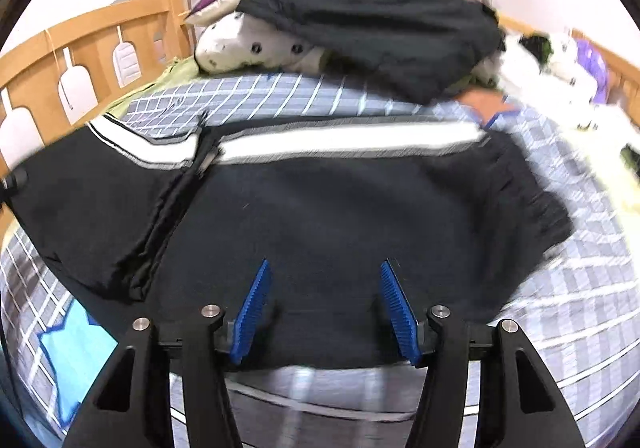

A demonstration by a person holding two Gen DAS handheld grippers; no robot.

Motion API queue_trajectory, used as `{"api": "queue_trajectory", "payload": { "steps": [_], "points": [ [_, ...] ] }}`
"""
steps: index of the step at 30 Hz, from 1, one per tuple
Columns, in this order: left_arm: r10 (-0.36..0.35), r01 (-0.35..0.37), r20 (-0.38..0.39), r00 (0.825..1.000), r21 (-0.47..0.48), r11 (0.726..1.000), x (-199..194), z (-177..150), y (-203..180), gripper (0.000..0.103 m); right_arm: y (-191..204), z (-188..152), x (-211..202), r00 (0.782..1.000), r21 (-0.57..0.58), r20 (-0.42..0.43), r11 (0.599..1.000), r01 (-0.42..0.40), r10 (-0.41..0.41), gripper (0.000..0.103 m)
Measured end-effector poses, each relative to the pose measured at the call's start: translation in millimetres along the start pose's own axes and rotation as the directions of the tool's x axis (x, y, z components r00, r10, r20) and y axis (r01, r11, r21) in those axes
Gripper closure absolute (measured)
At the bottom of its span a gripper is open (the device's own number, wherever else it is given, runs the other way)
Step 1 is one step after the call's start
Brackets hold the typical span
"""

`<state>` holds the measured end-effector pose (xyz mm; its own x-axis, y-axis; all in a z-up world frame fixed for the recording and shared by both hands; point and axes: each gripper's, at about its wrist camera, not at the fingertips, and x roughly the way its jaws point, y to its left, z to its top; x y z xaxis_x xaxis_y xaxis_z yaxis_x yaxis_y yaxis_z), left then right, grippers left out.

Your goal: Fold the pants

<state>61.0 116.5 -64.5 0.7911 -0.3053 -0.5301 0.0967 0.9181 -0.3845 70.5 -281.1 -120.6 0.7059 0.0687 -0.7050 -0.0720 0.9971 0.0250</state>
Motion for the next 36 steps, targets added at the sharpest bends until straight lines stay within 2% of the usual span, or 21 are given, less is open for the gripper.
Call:
{"api": "queue_trajectory", "payload": {
  "steps": [4, 7, 10, 14, 16, 18, 19, 20, 21, 22, 23, 24, 25, 27, 30, 31, 33, 36],
  "points": [
    [-0.003, 0.001, 0.008, 1.0, 0.192, 0.981, 11.6, -0.7, -78.6, 0.088, -34.9, 4.5, -17.2, 0.996, -0.011, 0.059, 0.998, 0.06, -0.06, 0.045],
    [-0.065, 0.076, -0.047, 0.997, 0.276, 0.958, 31.8, -19.5, -130.1, 0.088, -66.7, -3.2, -13.6, 0.997, 0.084, 0.047, 0.995, 0.05, -0.054, 0.045],
    [-0.097, 0.123, -0.098, 0.99, 0.315, 0.941, 55.7, -42.3, -163.7, 0.088, -95.1, -16.2, -5.9, 0.999, 0.18, 0.022, 0.983, 0.038, -0.042, 0.045],
    [-0.138, 0.199, -0.227, 0.964, 0.273, 0.941, 101.5, -82.5, -187.0, 0.088, -109.6, -30.3, 0.9, 0.998, 0.184, -0.013, 0.981, 0.069, -0.068, 0.045],
    [-0.126, 0.206, -0.277, 0.952, 0.281, 0.937, 119.3, -103.6, -194.0, 0.089, -111.9, -36.4, 1.2, 0.997, 0.185, -0.028, 0.98, 0.076, -0.072, 0.045],
    [-0.096, 0.191, -0.281, 0.955, 0.333, 0.923, 122.7, -117.6, -199.5, 0.088, -109.4, -38.4, -0.4, 0.998, 0.18, -0.034, 0.982, 0.061, -0.056, 0.045],
    [-0.099, 0.192, -0.267, 0.959, 0.347, 0.918, 116.9, -116.5, -200.8, 0.086, -106.5, -36.5, -1.3, 0.998, 0.174, -0.031, 0.983, 0.052, -0.047, 0.045],
    [-0.12, 0.211, -0.269, 0.956, 0.342, 0.916, 110.0, -114.4, -199.6, 0.08, -103.6, -35.5, -2.9, 0.999, 0.166, -0.025, 0.985, 0.043, -0.039, 0.045],
    [-0.163, 0.255, -0.287, 0.944, 0.323, 0.911, 101.4, -109.5, -196.0, 0.072, -99.0, -32.9, -3.9, 1.0, 0.157, -0.017, 0.987, 0.026, -0.024, 0.045],
    [-0.201, 0.296, -0.306, 0.93, 0.304, 0.905, 92.2, -105.1, -190.8, 0.071, -94.8, -30.9, -4.5, 1.0, 0.152, -0.013, 0.988, 0.011, -0.009, 0.045],
    [-0.207, 0.3, -0.304, 0.93, 0.3, 0.906, 84.4, -99.1, -184.0, 0.07, -91.2, -28.9, -4.7, 1.0, 0.151, -0.012, 0.989, -0.007, 0.009, 0.045],
    [-0.199, 0.287, -0.289, 0.937, 0.306, 0.908, 76.1, -96.3, -180.5, 0.063, -84.9, -26.6, -4.6, 0.999, 0.152, -0.011, 0.988, -0.036, 0.038, 0.045],
    [-0.203, 0.285, -0.271, 0.941, 0.31, 0.907, 67.3, -95.2, -174.7, 0.06, -81.0, -24.2, -4.2, 0.998, 0.156, -0.009, 0.986, -0.061, 0.063, 0.044],
    [-0.172, 0.241, -0.23, 0.958, 0.312, 0.919, 51.1, -94.9, -157.7, 0.036, -72.4, -18.9, -3.1, 0.993, 0.162, -0.007, 0.98, -0.116, 0.119, 0.044],
    [-0.086, 0.135, -0.164, 0.983, 0.314, 0.94, 33.8, -102.6, -125.2, 0.03, -55.5, -9.0, -1.7, 0.975, 0.184, 0.007, 0.958, -0.219, 0.222, 0.043],
    [-0.06, 0.108, -0.158, 0.986, 0.313, 0.944, 31.6, -106.9, -115.7, 0.028, -49.0, -5.9, -1.4, 0.965, 0.194, 0.017, 0.946, -0.26, 0.262, 0.04],
    [-0.014, 0.064, -0.176, 0.984, 0.28, 0.958, 36.2, -116.4, -96.0, 0.027, -38.0, 1.1, 2.9, 0.945, 0.216, 0.03, 0.921, -0.324, 0.325, 0.036],
    [0.031, 0.028, -0.241, 0.97, 0.237, 0.971, 53.5, -125.3, -79.1, 0.027, -24.3, 8.5, 22.2, 0.926, 0.243, -0.015, 0.899, -0.364, 0.378, 0.035]
  ]
}}
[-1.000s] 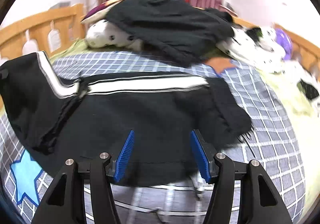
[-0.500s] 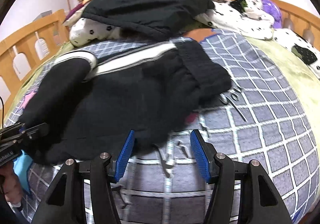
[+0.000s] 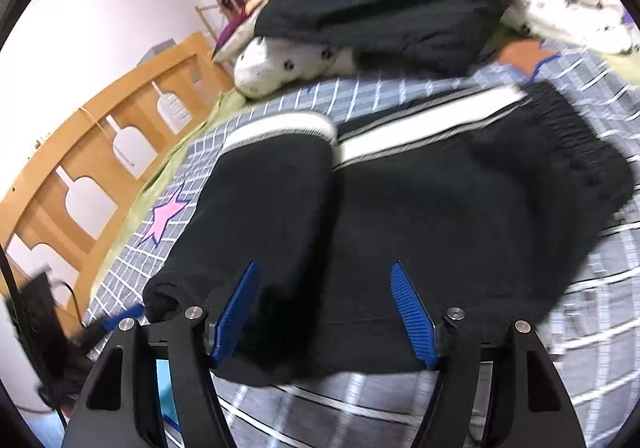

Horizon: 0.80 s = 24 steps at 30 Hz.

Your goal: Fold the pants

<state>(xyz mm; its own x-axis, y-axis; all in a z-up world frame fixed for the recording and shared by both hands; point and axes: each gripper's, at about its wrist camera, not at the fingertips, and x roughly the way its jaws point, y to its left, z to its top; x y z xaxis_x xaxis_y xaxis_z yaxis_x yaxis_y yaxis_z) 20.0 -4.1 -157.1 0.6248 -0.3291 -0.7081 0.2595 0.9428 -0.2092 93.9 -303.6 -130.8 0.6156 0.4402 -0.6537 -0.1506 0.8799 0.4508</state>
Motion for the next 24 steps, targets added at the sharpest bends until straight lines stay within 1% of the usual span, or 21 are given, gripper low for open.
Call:
{"api": "queue_trajectory", "payload": {
  "steps": [2, 4, 5, 6, 7, 8, 9, 11, 13, 15, 16, 17, 19, 22, 24],
  "points": [
    [0.009, -0.009, -0.028, 1.0, -0.004, 1.0, 9.7, -0.2, 2.3, 0.027, 0.2, 1.6, 19.0, 0.998, 0.031, -0.053, 0.999, -0.028, 0.03, 0.035],
    [0.009, -0.01, -0.039, 0.999, -0.015, 1.0, 17.9, 3.4, -0.4, 0.027, -0.5, 1.8, 40.4, 0.989, 0.073, -0.116, 0.994, -0.079, 0.087, 0.035],
    [0.001, -0.003, -0.053, 0.999, -0.024, 1.0, 20.2, 3.8, 0.0, 0.027, 1.1, 2.4, 47.0, 0.986, 0.085, -0.132, 0.992, -0.093, 0.103, 0.041],
    [-0.01, 0.008, -0.062, 0.998, -0.028, 1.0, 23.3, 6.7, -2.6, 0.027, 2.4, 3.5, 52.0, 0.983, 0.089, -0.141, 0.99, -0.109, 0.12, 0.049],
    [-0.018, 0.016, -0.068, 0.998, -0.027, 1.0, 25.7, 9.9, -6.5, 0.027, 4.4, 6.1, 54.4, 0.979, 0.087, -0.151, 0.988, -0.124, 0.136, 0.071],
    [-0.017, 0.016, -0.071, 0.997, -0.023, 1.0, 27.8, 10.5, -11.0, 0.026, 6.6, 10.0, 56.5, 0.973, 0.086, -0.166, 0.985, -0.148, 0.161, 0.081],
    [-0.017, 0.016, -0.073, 0.997, -0.017, 1.0, 30.3, 12.2, -16.0, 0.026, 9.3, 16.8, 52.9, 0.972, 0.084, -0.155, 0.983, -0.165, 0.177, 0.082],
    [-0.004, 0.004, -0.073, 0.997, -0.001, 1.0, 35.1, 13.0, -23.0, 0.026, 12.4, 28.5, 37.0, 0.976, 0.061, -0.085, 0.978, -0.197, 0.202, 0.085],
    [0.048, -0.046, -0.063, 0.997, 0.022, 0.999, 39.1, 12.1, -33.0, 0.025, 17.8, 45.3, 14.2, 0.976, 0.005, -0.024, 0.976, -0.216, 0.216, 0.086],
    [0.097, -0.095, -0.046, 0.994, 0.056, 0.994, 41.7, 9.8, -44.0, 0.025, 18.8, 59.0, -9.1, 0.976, -0.048, 0.047, 0.976, -0.212, 0.214, 0.086],
    [0.12, -0.117, -0.041, 0.992, 0.074, 0.99, 44.0, 9.8, -50.7, 0.025, 16.9, 65.5, -16.8, 0.975, -0.061, 0.068, 0.976, -0.208, 0.212, 0.086],
    [0.131, -0.128, -0.039, 0.991, 0.077, 0.989, 44.8, 10.4, -54.6, 0.025, 12.2, 71.1, -23.3, 0.974, -0.062, 0.085, 0.976, -0.207, 0.212, 0.086],
    [0.12, -0.116, -0.041, 0.992, 0.076, 0.99, 48.7, 14.2, -63.7, 0.025, 1.3, 78.7, -24.2, 0.972, -0.034, 0.103, 0.977, -0.209, 0.212, 0.086],
    [0.166, -0.162, -0.043, 0.985, 0.085, 0.983, 56.5, 20.3, -73.3, 0.025, -20.9, 82.7, -20.2, 0.973, 0.013, 0.104, 0.978, -0.208, 0.206, 0.087],
    [0.156, -0.153, -0.055, 0.986, 0.061, 0.986, 57.9, 22.4, -71.4, 0.025, -35.3, 85.2, -29.1, 0.972, 0.028, 0.128, 0.979, -0.203, 0.198, 0.087]
  ]
}}
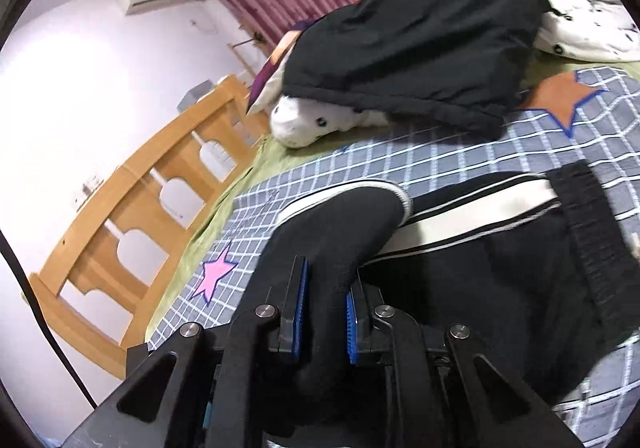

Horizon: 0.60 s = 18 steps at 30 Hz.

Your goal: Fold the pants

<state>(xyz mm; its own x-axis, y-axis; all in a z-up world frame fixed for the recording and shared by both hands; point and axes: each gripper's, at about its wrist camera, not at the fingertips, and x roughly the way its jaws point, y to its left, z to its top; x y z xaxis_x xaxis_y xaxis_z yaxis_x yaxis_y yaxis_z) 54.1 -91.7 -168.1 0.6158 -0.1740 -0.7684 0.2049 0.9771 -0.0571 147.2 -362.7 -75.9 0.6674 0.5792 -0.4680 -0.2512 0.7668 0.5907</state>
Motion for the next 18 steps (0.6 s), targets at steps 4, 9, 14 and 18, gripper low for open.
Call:
{"api": "queue_trajectory", "payload": {
  "steps": [4, 9, 14, 18],
  "points": [
    [-0.012, 0.011, 0.023, 1.0, 0.017, 1.0, -5.2, -1.8, -0.6, 0.023, -25.9, 13.8, -47.5, 0.992, 0.01, 0.12, 0.999, 0.031, -0.032, 0.087],
    [-0.095, 0.09, 0.057, 0.994, 0.082, 0.993, -18.7, -0.4, -17.4, 0.024, -73.5, 10.6, -87.7, 0.965, 0.037, 0.193, 0.984, 0.176, -0.18, 0.088],
    [-0.162, 0.158, 0.035, 0.986, 0.105, 0.982, -18.9, -2.9, -23.2, 0.025, -116.6, -24.1, -57.3, 0.913, -0.003, 0.036, 0.914, 0.406, -0.406, 0.088],
    [-0.2, 0.195, 0.041, 0.979, 0.088, 0.977, -30.0, -11.4, -17.6, 0.025, -110.4, -26.3, -62.8, 0.898, -0.058, 0.04, 0.896, 0.44, -0.438, 0.088]
  ]
}}
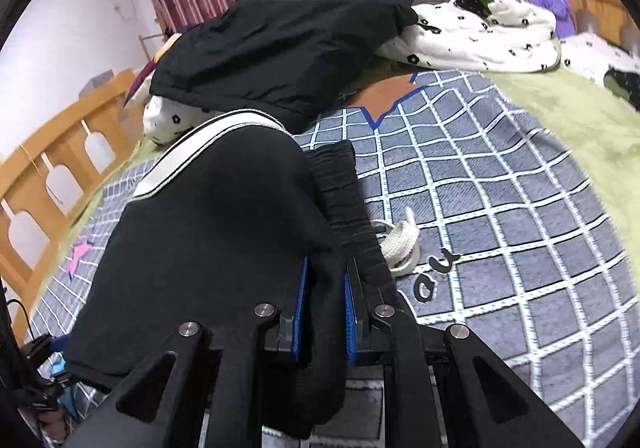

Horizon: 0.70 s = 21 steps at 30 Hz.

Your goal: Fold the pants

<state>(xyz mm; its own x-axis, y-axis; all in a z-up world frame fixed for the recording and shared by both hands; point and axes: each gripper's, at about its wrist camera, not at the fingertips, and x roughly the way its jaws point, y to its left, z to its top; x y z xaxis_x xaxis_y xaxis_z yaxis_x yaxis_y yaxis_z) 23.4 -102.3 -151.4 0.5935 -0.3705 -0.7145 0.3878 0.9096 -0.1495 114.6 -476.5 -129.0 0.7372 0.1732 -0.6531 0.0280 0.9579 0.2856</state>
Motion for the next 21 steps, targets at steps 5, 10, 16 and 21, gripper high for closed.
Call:
{"api": "queue_trajectory", "payload": {
  "steps": [5, 10, 16, 21],
  "points": [
    [-0.014, 0.017, 0.053, 0.999, -0.042, 0.999, -23.3, -0.7, 10.9, 0.025, 14.5, 0.9, -27.4, 0.996, -0.078, 0.051, 0.993, 0.083, -0.079, 0.086],
    [0.011, -0.005, 0.081, 0.997, -0.066, 0.998, -19.1, 31.7, 4.6, 0.027, 32.9, -0.3, -44.0, 0.99, -0.104, 0.14, 0.994, 0.031, -0.017, 0.079],
    [0.055, -0.057, -0.062, 0.997, -0.04, 0.998, 41.4, 30.6, -7.8, 0.024, 34.5, -21.0, 4.9, 0.986, -0.23, -0.036, 0.962, 0.149, -0.161, 0.083],
    [-0.041, 0.027, -0.098, 0.994, -0.137, 0.99, 37.9, 31.6, 10.5, 0.023, 29.0, -21.1, -6.3, 0.992, -0.189, -0.049, 0.976, 0.107, -0.119, 0.083]
  ]
}}
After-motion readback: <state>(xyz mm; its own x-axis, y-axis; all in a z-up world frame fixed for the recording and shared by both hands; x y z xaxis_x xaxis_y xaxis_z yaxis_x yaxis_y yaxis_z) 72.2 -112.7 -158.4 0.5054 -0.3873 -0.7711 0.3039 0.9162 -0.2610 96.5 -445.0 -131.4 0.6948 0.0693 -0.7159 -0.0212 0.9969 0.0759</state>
